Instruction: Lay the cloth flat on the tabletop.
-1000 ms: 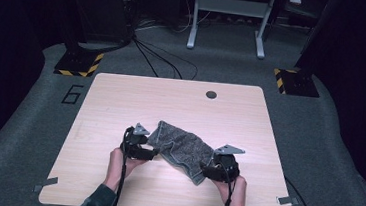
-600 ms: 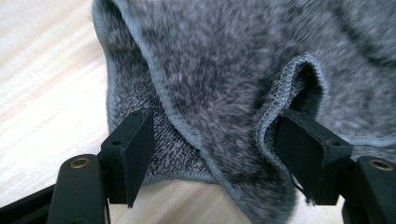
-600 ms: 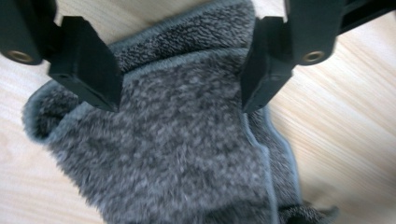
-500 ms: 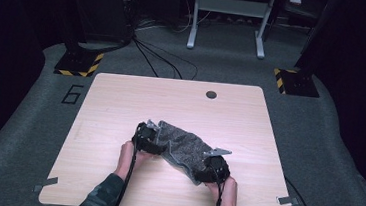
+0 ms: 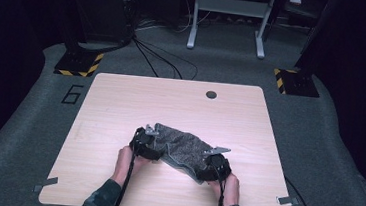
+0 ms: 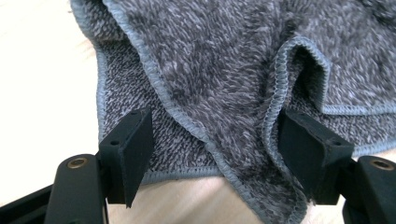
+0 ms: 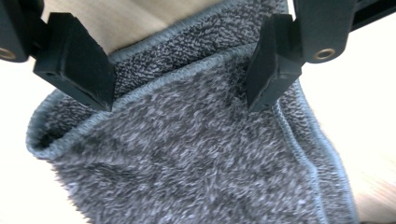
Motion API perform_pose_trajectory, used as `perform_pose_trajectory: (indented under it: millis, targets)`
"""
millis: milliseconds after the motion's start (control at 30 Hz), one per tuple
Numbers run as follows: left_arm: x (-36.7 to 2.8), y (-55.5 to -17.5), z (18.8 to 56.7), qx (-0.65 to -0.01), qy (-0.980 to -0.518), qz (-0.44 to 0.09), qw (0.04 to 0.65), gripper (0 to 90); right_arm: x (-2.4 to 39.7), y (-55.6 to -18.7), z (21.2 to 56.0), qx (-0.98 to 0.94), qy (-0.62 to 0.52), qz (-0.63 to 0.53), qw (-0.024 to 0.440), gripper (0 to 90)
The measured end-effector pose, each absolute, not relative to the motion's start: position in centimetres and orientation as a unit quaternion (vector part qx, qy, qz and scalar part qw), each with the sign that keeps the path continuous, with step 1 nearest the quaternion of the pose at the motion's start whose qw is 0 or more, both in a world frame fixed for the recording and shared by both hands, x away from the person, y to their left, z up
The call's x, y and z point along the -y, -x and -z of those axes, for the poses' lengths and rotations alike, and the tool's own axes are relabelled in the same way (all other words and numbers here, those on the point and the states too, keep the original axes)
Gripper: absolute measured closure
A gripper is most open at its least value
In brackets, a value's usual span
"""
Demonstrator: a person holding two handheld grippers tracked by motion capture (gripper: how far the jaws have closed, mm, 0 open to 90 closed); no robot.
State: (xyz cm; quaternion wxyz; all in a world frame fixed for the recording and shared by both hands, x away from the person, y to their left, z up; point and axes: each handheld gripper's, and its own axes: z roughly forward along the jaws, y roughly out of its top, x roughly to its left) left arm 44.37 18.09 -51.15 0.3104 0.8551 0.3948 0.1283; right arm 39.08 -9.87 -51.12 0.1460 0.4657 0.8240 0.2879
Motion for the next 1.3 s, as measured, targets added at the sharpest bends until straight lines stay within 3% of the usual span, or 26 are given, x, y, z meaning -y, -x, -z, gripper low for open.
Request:
perform_pose_trajectory:
  millis: [300, 767, 1033, 1067, 1300]
  targets:
    - [-18.1, -42.5, 51.1, -0.41, -0.851, -0.137, 0.297, 28.6, 10.5, -40.3, 51.2, -0.827, -0.464, -0.283, 0.146, 17.2]
    - [-18.6, -39.1, 51.0, -0.414, -0.843, -0.125, 0.32, 27.3, 10.9, -41.2, 51.0, -0.822, -0.465, -0.29, 0.152, 18.0]
    - [-20.7, -37.7, 49.5, -0.425, -0.823, -0.124, 0.357, 28.2, 12.8, -38.4, 48.3, -0.795, -0.467, -0.349, 0.168, 28.9]
    - [-20.7, -37.5, 49.4, -0.423, -0.823, -0.127, 0.356, 28.0, 12.6, -37.6, 47.8, -0.796, -0.458, -0.356, 0.171, 35.0]
    - [-20.2, -36.5, 49.8, -0.409, -0.83, -0.123, 0.359, 30.4, 10.8, -36.0, 48.2, -0.817, -0.426, -0.353, 0.164, 49.3]
